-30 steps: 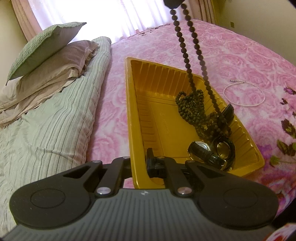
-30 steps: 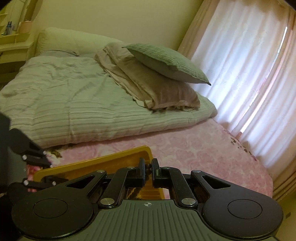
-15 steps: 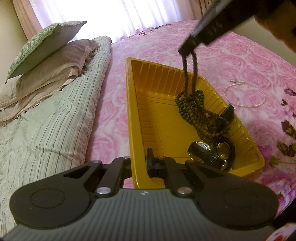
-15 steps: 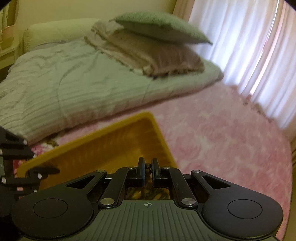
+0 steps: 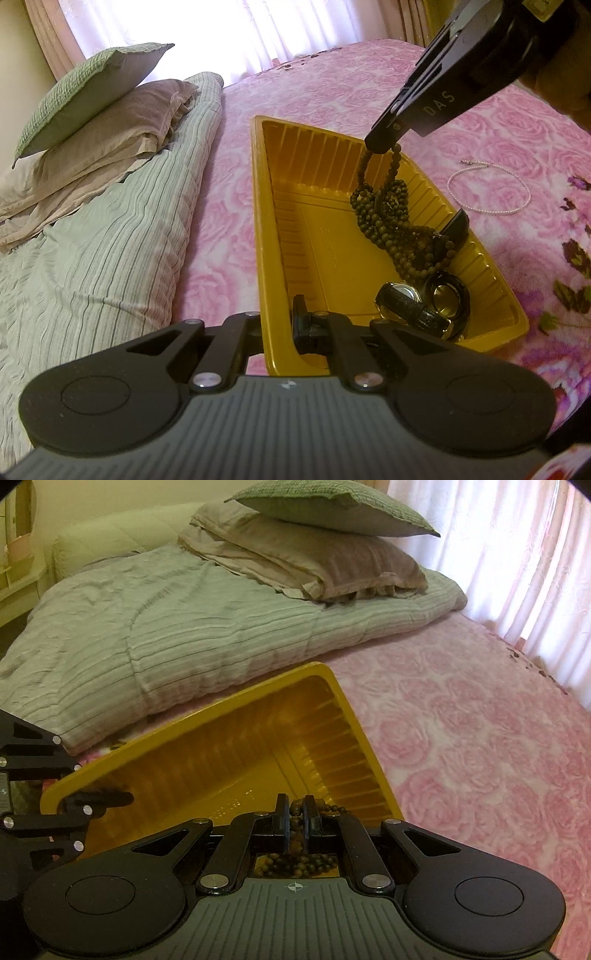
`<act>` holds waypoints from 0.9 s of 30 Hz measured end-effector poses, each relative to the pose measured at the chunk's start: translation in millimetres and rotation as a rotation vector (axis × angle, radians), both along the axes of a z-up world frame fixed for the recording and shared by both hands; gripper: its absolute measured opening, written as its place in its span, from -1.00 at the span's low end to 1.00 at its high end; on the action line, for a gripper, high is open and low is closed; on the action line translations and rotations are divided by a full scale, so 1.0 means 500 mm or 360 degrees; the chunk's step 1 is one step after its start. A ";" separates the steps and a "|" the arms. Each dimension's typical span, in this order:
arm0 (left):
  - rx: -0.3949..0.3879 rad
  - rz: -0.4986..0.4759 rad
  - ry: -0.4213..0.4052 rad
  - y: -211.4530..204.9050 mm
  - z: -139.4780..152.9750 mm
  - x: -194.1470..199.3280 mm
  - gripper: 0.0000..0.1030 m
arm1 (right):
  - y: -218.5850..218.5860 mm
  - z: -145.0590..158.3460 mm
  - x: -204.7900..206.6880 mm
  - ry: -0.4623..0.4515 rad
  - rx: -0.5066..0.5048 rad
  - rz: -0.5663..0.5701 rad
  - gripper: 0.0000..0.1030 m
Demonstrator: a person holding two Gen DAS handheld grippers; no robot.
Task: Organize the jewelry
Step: 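Lower the bead necklace into the tray and open the right tool, then reach the right tool to the white pearl strand and grasp it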
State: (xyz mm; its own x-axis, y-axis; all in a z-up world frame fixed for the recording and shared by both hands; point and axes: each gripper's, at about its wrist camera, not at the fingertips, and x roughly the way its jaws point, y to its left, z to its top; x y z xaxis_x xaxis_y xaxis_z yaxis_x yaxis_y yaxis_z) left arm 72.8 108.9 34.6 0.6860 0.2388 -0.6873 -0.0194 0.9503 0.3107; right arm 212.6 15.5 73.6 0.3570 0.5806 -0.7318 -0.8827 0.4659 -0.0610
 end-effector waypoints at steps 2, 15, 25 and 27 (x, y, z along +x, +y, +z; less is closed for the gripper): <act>0.0000 0.0001 0.0000 0.000 0.000 0.000 -0.90 | -0.002 0.000 0.002 0.0023 0.0018 -0.0008 -0.87; -0.0001 0.0003 0.0001 0.001 0.003 0.001 -0.90 | -0.087 0.029 0.027 0.0103 0.0234 -0.0172 0.05; 0.0008 0.0003 0.0001 0.002 0.004 0.000 -0.90 | -0.292 -0.037 0.022 0.0197 0.0346 -0.0597 0.06; 0.0011 0.0003 0.0001 0.001 0.004 0.000 -0.90 | -0.345 -0.051 0.017 0.0190 0.0406 -0.0737 0.06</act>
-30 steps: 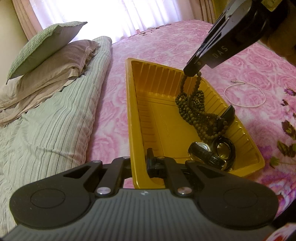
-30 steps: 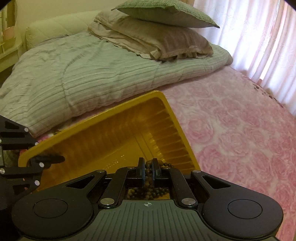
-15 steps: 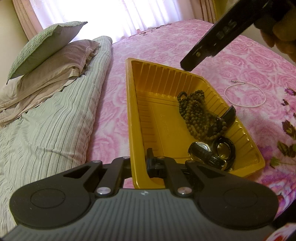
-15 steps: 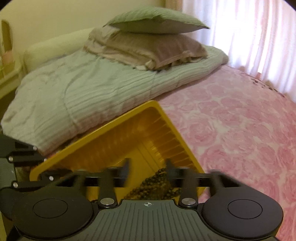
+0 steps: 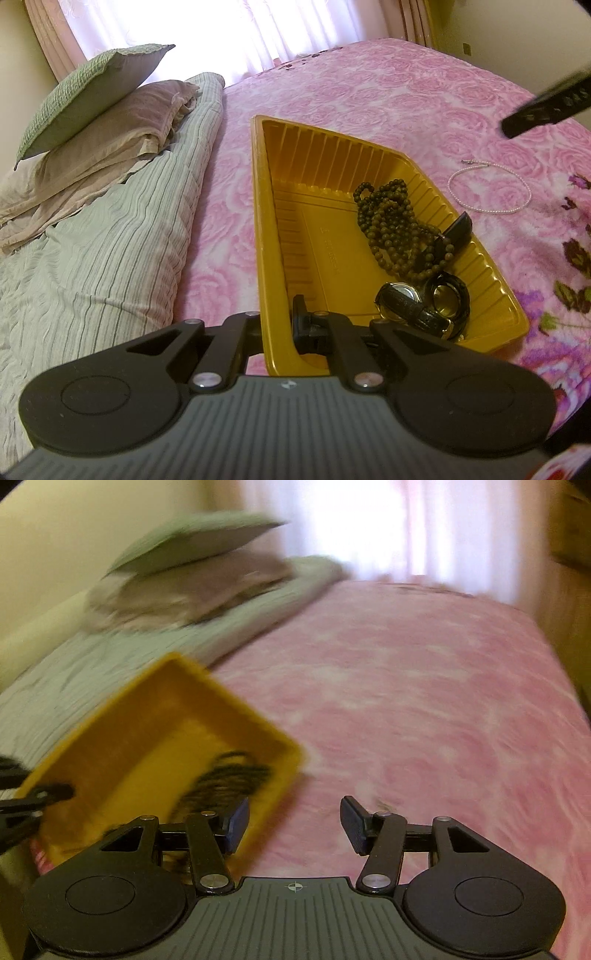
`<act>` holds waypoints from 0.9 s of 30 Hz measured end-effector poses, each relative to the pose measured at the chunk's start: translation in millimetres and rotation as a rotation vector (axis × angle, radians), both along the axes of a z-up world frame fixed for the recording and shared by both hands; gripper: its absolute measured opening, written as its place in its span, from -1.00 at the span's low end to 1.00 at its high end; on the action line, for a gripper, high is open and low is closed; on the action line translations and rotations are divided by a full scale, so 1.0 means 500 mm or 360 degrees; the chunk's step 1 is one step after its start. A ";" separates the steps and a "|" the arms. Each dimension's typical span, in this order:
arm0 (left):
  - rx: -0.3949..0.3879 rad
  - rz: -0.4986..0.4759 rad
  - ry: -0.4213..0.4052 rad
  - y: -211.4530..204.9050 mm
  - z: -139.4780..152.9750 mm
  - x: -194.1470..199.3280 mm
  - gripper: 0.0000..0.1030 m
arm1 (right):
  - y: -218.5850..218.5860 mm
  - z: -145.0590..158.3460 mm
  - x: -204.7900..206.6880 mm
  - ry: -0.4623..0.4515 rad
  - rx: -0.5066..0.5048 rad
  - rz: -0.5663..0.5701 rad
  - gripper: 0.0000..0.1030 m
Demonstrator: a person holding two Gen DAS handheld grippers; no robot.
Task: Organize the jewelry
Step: 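Reach the right tool to the white pearl strand and grasp it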
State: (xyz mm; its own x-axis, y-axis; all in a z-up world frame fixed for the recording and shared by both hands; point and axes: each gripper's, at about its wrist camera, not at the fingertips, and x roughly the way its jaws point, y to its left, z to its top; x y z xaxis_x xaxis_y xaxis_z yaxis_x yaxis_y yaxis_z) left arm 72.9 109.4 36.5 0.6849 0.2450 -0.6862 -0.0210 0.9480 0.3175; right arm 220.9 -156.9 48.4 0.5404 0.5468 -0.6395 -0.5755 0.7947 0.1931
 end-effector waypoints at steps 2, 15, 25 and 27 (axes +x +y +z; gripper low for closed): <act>0.0004 -0.0002 0.0000 -0.001 0.001 0.000 -0.90 | -0.052 -0.017 -0.007 0.0030 0.0061 -0.0141 0.06; 0.0016 -0.0005 0.0004 -0.006 0.002 -0.001 -0.90 | -0.210 -0.124 -0.057 0.0219 0.0121 -0.0584 0.06; 0.0024 -0.0007 0.0010 -0.010 0.001 0.000 -0.90 | -0.162 -0.154 -0.013 0.0182 0.0089 -0.0425 -0.17; 0.0025 -0.0007 0.0010 -0.010 0.001 0.000 -0.89 | -0.146 -0.157 0.006 0.0175 0.0067 -0.0398 -0.29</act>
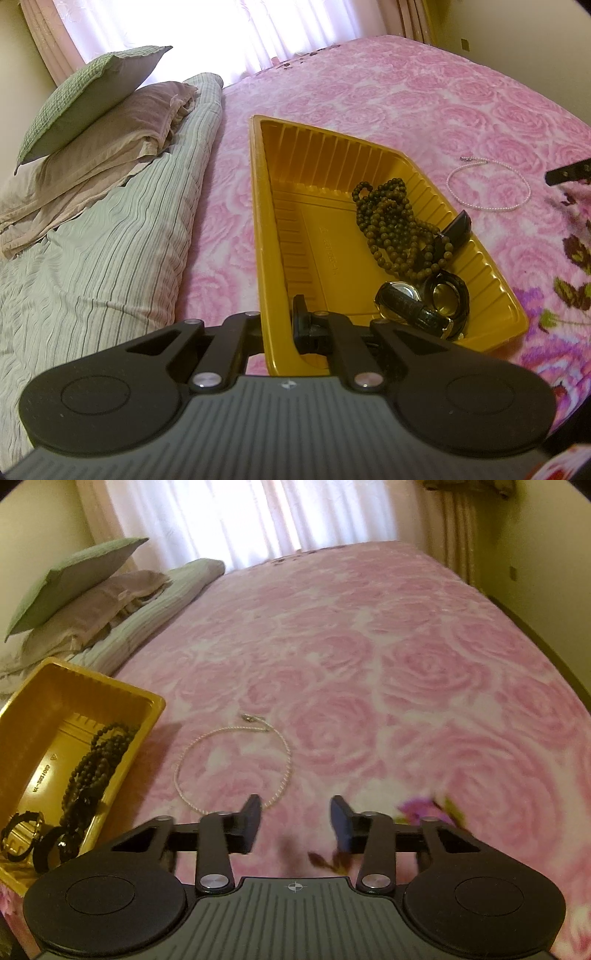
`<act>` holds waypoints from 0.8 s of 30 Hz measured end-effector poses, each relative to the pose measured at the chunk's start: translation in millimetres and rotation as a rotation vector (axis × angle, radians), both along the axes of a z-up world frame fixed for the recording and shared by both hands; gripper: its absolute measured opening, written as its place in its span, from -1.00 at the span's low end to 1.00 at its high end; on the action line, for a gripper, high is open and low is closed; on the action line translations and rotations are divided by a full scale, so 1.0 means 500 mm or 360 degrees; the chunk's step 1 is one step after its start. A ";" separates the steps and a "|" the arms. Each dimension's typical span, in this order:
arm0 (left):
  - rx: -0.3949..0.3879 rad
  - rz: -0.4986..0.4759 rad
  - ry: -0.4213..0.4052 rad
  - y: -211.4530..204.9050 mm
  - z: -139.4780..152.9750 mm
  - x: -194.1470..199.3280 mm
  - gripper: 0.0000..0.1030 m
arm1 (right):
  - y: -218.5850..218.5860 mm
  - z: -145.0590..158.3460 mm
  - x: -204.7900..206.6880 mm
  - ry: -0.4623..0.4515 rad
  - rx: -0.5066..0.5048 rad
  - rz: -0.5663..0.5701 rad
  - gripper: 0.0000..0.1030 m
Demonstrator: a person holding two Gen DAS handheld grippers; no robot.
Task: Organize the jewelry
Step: 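Reach the right tool to the white pearl strand and grasp it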
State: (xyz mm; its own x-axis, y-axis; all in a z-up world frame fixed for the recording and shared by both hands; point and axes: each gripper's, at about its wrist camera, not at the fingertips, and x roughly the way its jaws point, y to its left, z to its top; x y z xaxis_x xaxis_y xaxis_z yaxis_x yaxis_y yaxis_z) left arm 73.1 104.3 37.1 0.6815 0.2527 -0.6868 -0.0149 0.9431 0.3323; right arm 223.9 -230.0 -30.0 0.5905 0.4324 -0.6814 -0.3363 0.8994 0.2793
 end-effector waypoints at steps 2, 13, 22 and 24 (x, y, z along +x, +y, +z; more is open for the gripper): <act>-0.0001 -0.0001 0.0002 0.001 0.000 0.001 -0.89 | 0.015 -0.003 0.018 -0.0009 -0.0017 0.0036 -0.36; -0.0001 0.0001 0.0008 0.001 -0.002 0.003 -0.89 | 0.083 -0.052 0.092 -0.0012 -0.0216 0.0129 -0.54; 0.0010 0.0008 0.0017 0.000 -0.009 0.004 -0.90 | 0.093 -0.063 0.094 -0.0070 -0.0261 0.0135 -0.69; 0.0009 0.0007 0.0018 -0.001 -0.009 0.004 -0.90 | 0.092 -0.058 0.095 -0.0052 -0.0245 0.0132 -0.96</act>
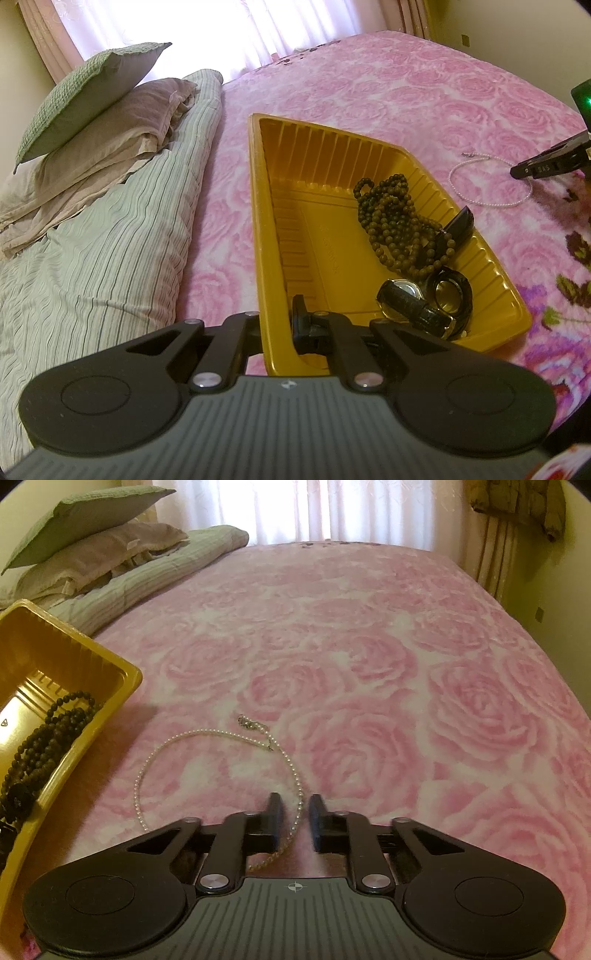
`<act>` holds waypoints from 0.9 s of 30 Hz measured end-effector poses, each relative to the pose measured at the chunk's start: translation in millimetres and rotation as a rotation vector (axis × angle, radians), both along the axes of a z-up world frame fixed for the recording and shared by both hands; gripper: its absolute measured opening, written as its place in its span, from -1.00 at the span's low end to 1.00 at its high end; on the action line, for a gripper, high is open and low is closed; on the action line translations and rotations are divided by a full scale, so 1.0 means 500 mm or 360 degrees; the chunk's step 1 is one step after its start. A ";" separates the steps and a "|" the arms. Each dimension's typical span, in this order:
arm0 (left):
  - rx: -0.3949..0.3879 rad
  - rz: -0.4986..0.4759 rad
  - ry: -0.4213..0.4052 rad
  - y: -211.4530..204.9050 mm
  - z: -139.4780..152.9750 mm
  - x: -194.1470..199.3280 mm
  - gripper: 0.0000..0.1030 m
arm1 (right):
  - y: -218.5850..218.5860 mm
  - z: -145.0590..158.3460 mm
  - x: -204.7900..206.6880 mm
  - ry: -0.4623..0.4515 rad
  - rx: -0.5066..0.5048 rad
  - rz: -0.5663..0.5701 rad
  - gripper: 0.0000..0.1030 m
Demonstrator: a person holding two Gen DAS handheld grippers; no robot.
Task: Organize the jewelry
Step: 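Reach the right tool to the white pearl strand and grasp it, then lift the pearl strand with the right tool and carry it over the tray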
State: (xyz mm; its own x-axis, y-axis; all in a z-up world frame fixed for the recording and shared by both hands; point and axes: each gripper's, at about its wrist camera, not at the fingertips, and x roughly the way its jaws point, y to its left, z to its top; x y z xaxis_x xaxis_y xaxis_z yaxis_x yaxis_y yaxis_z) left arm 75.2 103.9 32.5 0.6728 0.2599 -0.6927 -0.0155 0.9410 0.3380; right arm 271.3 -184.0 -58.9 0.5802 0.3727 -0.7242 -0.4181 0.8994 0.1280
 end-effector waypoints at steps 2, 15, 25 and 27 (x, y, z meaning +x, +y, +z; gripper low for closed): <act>0.0000 0.0000 0.0000 0.000 0.000 0.000 -0.90 | 0.000 0.007 -0.004 -0.0004 -0.0012 -0.0001 -0.96; -0.0001 -0.0002 -0.0006 -0.003 0.004 0.000 -0.90 | -0.075 0.150 -0.069 -0.0234 -0.0044 -0.0012 -0.96; -0.0002 -0.0009 -0.0014 -0.004 0.010 -0.003 -0.89 | -0.119 0.292 -0.113 -0.0442 -0.0158 0.0060 -0.96; -0.0003 -0.0010 -0.0014 -0.004 0.011 -0.003 -0.89 | -0.122 0.311 -0.119 -0.0463 -0.0180 0.0078 -0.96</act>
State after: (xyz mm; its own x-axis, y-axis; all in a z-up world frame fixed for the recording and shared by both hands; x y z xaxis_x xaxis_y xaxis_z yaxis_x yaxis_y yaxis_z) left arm 73.7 101.7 38.1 0.6806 0.2545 -0.6871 -0.0128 0.9417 0.3362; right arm 211.7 -244.8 96.5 0.7525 0.3322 -0.5687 -0.4659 0.8788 -0.1031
